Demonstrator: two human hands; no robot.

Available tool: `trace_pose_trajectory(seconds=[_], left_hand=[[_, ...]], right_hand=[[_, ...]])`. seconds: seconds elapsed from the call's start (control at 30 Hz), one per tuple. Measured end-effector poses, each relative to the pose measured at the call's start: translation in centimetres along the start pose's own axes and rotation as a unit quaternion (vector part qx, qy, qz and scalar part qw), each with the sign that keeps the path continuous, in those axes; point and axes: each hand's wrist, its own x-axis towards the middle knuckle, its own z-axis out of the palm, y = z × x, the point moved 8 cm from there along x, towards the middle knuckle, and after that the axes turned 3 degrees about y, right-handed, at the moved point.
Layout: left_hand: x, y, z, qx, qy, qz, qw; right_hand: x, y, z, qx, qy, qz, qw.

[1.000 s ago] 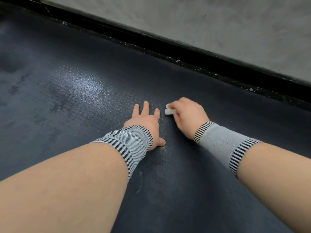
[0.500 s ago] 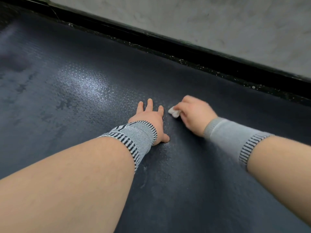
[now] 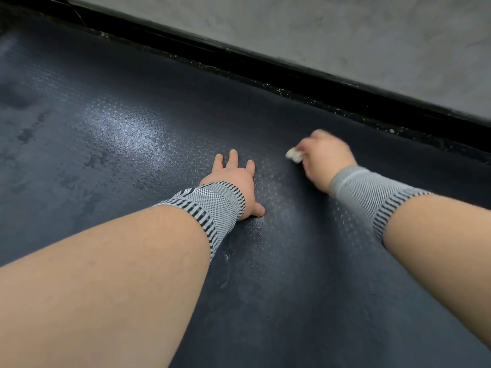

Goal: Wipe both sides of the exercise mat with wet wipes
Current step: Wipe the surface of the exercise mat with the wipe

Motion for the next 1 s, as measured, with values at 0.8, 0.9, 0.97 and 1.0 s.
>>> trace_pose_trajectory(seconds=[0.8, 0.9, 0.97, 1.0], left_hand=[[-1.8, -1.1, -0.6, -0.023, 0.075, 0.053, 0.996], [-3.6, -2.7, 0.4, 0.003, 0.122, 0.056, 0.991], [-5.3, -3.8, 1.5, 0.003, 0.140, 0.048, 0.989], [-6.1, -4.1, 2.1, -0.001, 0.134, 0.043, 0.990]], right_hand=[[-4.2, -0.6, 0.2, 0.030, 0.004, 0.048, 0.998], [-4.9, -1.9, 0.4, 0.073, 0.014, 0.148, 0.986], [-6.2, -6.2, 1.2, 0.090, -0.015, 0.059, 0.994], [-7.3, -8.0, 1.4, 0.091, -0.031, -0.012, 0.995]])
